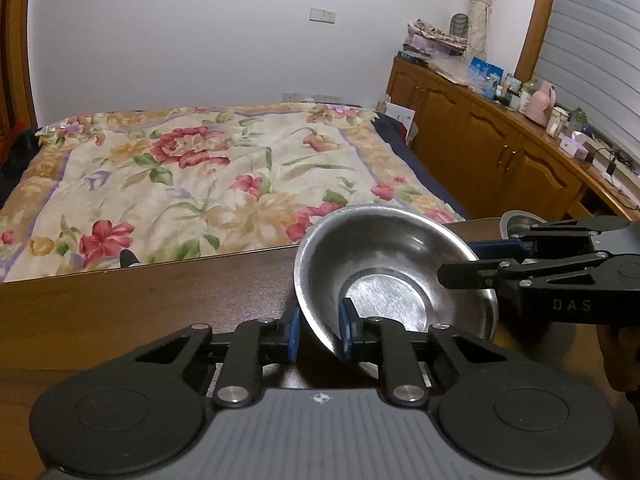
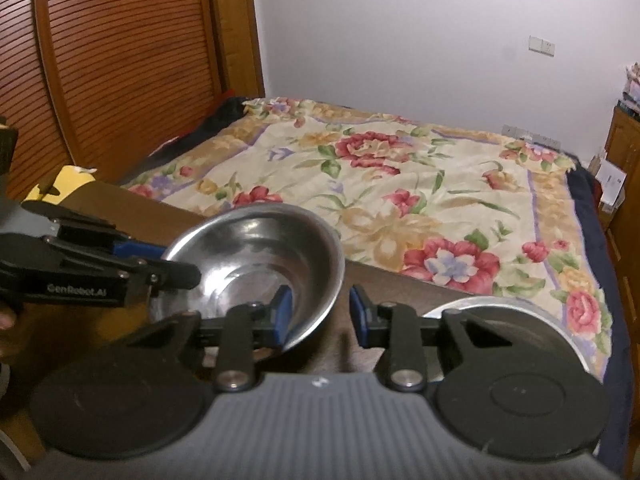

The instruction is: Organize plates and bowls

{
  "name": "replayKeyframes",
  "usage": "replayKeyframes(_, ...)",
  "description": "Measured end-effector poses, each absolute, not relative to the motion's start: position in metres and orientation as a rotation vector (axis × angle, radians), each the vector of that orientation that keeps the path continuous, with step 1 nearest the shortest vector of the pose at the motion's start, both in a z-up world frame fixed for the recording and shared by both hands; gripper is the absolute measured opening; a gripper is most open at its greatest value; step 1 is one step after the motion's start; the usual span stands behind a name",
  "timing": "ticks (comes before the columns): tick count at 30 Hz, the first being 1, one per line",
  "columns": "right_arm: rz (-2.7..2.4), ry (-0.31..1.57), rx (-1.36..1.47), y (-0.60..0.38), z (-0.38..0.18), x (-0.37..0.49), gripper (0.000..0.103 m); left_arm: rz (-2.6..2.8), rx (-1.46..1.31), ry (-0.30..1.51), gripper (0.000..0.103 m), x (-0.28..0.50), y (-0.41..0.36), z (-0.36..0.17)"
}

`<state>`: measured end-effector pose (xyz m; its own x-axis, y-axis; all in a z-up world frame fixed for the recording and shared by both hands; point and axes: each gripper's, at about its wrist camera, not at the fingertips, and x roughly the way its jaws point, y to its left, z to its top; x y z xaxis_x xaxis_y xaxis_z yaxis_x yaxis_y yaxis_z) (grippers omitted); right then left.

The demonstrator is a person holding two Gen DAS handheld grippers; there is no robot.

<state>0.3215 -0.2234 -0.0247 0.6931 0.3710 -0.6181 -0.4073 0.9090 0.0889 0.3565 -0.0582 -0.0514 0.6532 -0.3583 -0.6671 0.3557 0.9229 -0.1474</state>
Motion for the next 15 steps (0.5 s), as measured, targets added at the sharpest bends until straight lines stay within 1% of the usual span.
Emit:
replayKeyframes(3,0.449,0.703,-0.014,-0.225,-0.026,0.323,0.031,-0.397,0.000,0.757,0.020,0.354,-0.057,-0.050)
replayKeyframes(5,0.448,0.708,-0.013,-0.225,-0.027,0.322,0.029,-0.395,-0.003,0.753,0.019,0.352,-0.055,-0.047)
replayKeyframes(7,0.446,0.719,-0.001,-0.226,-0.028,0.322,0.022,-0.396,0.000,0.740,0.018,0.348,-0.054,-0.041)
replayKeyframes(8,0.448,0.721,0.006,-0.227,-0.028,0.321,0.022,-0.400,0.000,0.733,0.017,0.346,-0.054,-0.038)
replayKeyframes(10,0.451,0.724,0.019,-0.229,-0.027,0.319,0.017,-0.404,0.003,0.717,0.016,0.342,-0.054,-0.031)
replayKeyframes(15,0.446,0.698,0.043,-0.234,-0.018,0.312,0.015,-0.413,0.021,0.680,0.016,0.330,-0.058,-0.017)
